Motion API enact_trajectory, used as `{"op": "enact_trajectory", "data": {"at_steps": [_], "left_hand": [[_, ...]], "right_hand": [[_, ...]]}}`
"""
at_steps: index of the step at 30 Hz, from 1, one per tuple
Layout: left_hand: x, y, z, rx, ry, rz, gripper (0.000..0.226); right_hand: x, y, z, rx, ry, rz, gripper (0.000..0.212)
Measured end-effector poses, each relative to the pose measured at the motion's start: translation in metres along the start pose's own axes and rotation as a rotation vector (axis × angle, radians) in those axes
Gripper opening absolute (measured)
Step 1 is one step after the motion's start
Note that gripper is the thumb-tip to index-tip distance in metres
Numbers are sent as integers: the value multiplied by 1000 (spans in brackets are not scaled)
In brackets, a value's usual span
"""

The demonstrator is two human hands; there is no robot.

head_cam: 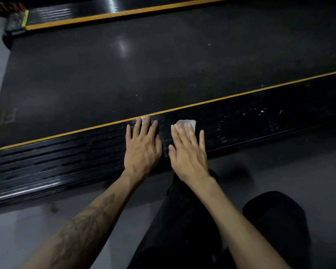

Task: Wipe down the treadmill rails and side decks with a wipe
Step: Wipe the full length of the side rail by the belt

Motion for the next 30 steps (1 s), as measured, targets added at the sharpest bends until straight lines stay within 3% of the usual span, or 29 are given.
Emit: {"op": "enact_trajectory", "data": {"at_steps": [4, 10, 17, 22, 26, 30], "left_hand": [[-1, 0, 1, 9, 9, -1, 58], [-1, 0, 2, 12, 4, 5, 58], [-1, 0, 1, 11, 8, 2, 57], [-1, 0, 1, 8, 1, 0, 56], [-1, -1, 0, 8, 7, 0, 56], [-2, -1, 2, 3, 13, 3, 56]], "right_hand": [[-6, -24, 1, 45, 24, 76, 68], [-10, -6, 6, -18, 37, -52, 70], [-12, -31, 3, 47, 23, 70, 70], [-11, -16, 7, 10, 49, -61, 72], [3, -25, 0, 62, -4, 41, 72], [-17, -37, 5, 48, 56, 27, 61]]}}
Point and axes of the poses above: each hand's wrist, its own y-axis away from the middle knuckle, its own z-axis out of the back of the hand, x = y × z, the point moved 8 cm from there along -y, towards the middle knuckle, and after that the axes turned 15 degrees about z, right-handed, at the moved point
